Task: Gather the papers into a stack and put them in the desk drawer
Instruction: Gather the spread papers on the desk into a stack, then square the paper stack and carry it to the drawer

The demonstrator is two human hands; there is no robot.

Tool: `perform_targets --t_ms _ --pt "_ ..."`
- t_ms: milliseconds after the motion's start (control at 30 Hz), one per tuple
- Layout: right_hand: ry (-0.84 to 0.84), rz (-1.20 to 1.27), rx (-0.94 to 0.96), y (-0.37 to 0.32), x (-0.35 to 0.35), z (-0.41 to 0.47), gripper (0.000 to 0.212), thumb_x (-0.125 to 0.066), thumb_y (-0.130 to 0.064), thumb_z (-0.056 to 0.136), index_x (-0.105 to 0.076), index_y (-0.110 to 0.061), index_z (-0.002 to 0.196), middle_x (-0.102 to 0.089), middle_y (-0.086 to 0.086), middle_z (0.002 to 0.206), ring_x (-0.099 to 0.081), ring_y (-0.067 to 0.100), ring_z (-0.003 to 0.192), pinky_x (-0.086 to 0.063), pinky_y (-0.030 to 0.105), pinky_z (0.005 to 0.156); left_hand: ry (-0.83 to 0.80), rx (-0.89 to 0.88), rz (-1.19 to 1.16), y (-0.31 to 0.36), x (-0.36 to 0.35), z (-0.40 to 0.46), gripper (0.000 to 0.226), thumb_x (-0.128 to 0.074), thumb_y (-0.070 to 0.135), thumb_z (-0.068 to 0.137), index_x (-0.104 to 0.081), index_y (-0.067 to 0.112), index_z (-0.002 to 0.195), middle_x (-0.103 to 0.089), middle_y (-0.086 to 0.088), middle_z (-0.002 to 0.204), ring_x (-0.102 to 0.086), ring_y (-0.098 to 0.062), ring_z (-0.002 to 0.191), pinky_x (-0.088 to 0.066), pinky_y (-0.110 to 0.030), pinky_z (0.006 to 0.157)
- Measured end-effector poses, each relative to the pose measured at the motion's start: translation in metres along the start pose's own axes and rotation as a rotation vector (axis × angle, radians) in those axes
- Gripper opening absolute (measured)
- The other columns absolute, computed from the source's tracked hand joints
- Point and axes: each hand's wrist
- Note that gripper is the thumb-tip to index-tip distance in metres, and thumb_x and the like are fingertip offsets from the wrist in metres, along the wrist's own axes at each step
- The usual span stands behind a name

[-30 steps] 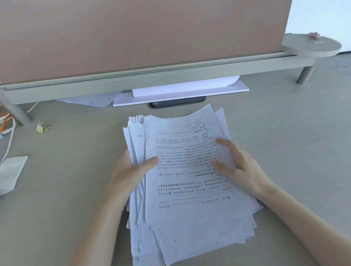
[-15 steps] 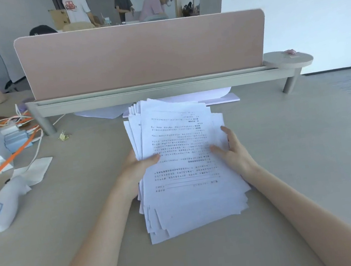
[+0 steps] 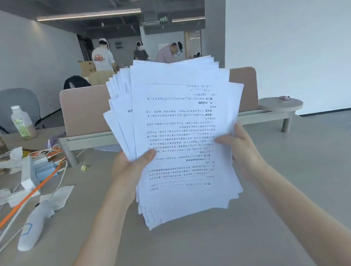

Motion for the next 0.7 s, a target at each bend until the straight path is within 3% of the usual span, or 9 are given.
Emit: perform_targets --t_ms 100,167,433,600,700 --pt "0.004 0.019 0.088 -0.014 -0.006 0.006 0.048 -0.053 0.006 0.091 -0.053 -0.014 0.134 -0.072 0.005 0.129 -0.069 0.023 0.117 -0.057 0.043 0.096 0.004 -0.072 -0.023 0.019 -0.004 0.001 0.026 -0.076 0.004 0.083 -0.076 0.022 0.101 -0.080 0.001 0.105 -0.075 -0.020 0.100 -0.056 -0.043 0.090" --pt "0.025 0.021 0.111 -0.015 -0.007 0.011 0.046 -0.056 0.004 0.089 -0.055 -0.015 0.131 -0.071 0.005 0.129 -0.067 0.027 0.120 -0.052 0.051 0.102 0.009 -0.092 -0.027 0.023 -0.005 0.003 0.027 -0.076 0.003 0.083 -0.075 0.020 0.103 -0.080 0.001 0.104 -0.075 -0.020 0.099 -0.056 -0.041 0.088" --pt "0.061 -0.048 0.107 0.007 0.001 0.018 0.051 -0.056 0.008 0.092 -0.054 -0.018 0.135 -0.072 0.001 0.128 -0.070 0.021 0.116 -0.055 0.046 0.098 -0.004 -0.008 -0.009 -0.006 -0.019 0.017 0.021 -0.076 0.003 0.082 -0.076 0.023 0.090 -0.081 0.007 0.087 -0.078 -0.015 0.086 -0.060 -0.030 0.070" --pt "0.089 -0.032 0.114 0.009 0.007 0.014 0.051 -0.058 0.008 0.091 -0.051 -0.015 0.137 -0.071 0.005 0.129 -0.071 0.021 0.114 -0.056 0.036 0.087 -0.031 0.016 -0.004 -0.013 -0.029 0.019 0.018 -0.077 0.007 0.083 -0.076 0.018 0.097 -0.082 0.003 0.091 -0.078 -0.018 0.086 -0.061 -0.033 0.070" --pt "0.096 -0.065 0.141 0.002 0.009 0.009 0.050 -0.060 0.004 0.093 -0.053 -0.019 0.135 -0.070 0.002 0.129 -0.070 0.019 0.116 -0.057 0.036 0.092 -0.048 -0.002 -0.013 -0.011 -0.034 0.016 0.020 -0.076 0.008 0.083 -0.074 0.017 0.100 -0.082 0.004 0.090 -0.078 -0.016 0.086 -0.061 -0.029 0.067"
Point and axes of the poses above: each hand's wrist, its own z-axis towards the middle knuckle, its own x-axis out of the back of the hand, y = z × x
